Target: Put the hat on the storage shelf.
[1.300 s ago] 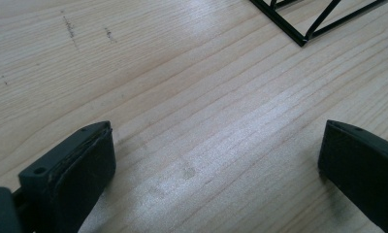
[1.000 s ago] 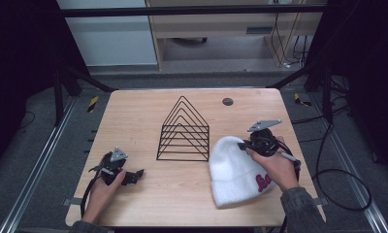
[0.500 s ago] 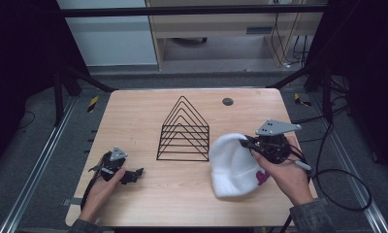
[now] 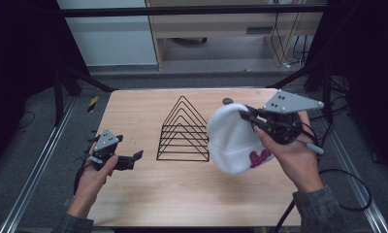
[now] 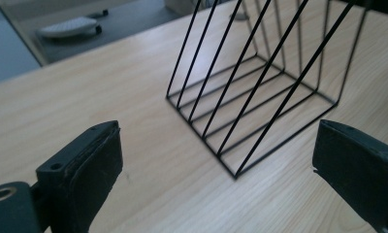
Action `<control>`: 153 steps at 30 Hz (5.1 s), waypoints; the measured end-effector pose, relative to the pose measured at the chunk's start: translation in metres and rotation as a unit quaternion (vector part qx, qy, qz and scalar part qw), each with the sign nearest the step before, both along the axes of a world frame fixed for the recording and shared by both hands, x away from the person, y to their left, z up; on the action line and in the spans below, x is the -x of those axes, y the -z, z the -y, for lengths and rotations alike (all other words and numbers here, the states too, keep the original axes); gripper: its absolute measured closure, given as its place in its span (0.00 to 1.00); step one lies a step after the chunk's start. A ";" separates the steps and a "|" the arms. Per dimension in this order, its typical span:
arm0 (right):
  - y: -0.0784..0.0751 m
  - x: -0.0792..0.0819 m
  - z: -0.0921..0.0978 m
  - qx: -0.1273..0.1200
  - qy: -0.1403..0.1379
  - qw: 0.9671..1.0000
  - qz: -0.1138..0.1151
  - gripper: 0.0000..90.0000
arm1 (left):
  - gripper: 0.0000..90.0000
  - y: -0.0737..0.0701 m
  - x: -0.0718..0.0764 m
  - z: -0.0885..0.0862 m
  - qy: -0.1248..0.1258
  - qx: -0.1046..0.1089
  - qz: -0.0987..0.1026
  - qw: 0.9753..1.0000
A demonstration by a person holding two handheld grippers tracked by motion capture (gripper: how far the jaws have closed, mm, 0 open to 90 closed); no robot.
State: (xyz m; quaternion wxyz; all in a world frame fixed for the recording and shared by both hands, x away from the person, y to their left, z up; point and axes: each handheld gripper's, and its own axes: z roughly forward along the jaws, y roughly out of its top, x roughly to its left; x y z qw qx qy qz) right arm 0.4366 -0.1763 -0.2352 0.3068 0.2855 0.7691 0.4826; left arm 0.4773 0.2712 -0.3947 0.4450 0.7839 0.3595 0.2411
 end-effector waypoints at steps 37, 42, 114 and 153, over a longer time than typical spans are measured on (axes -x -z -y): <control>-0.092 -0.079 -0.102 -0.075 0.005 0.995 0.061 0.93 | 0.07 -0.085 -0.037 0.069 0.106 0.067 0.005 0.992; -0.090 -0.078 -0.125 -0.080 -0.025 0.995 0.057 0.93 | 0.07 -0.084 -0.043 0.074 0.117 0.080 0.013 0.990; 0.044 -0.108 -0.090 -0.025 0.007 0.998 -0.063 0.92 | 0.95 -0.025 -0.071 0.052 0.028 -0.014 -0.018 0.999; 0.106 -0.080 -0.092 0.011 -0.024 0.992 -0.120 0.90 | 0.94 0.039 -0.055 0.036 0.064 -0.049 -0.061 0.995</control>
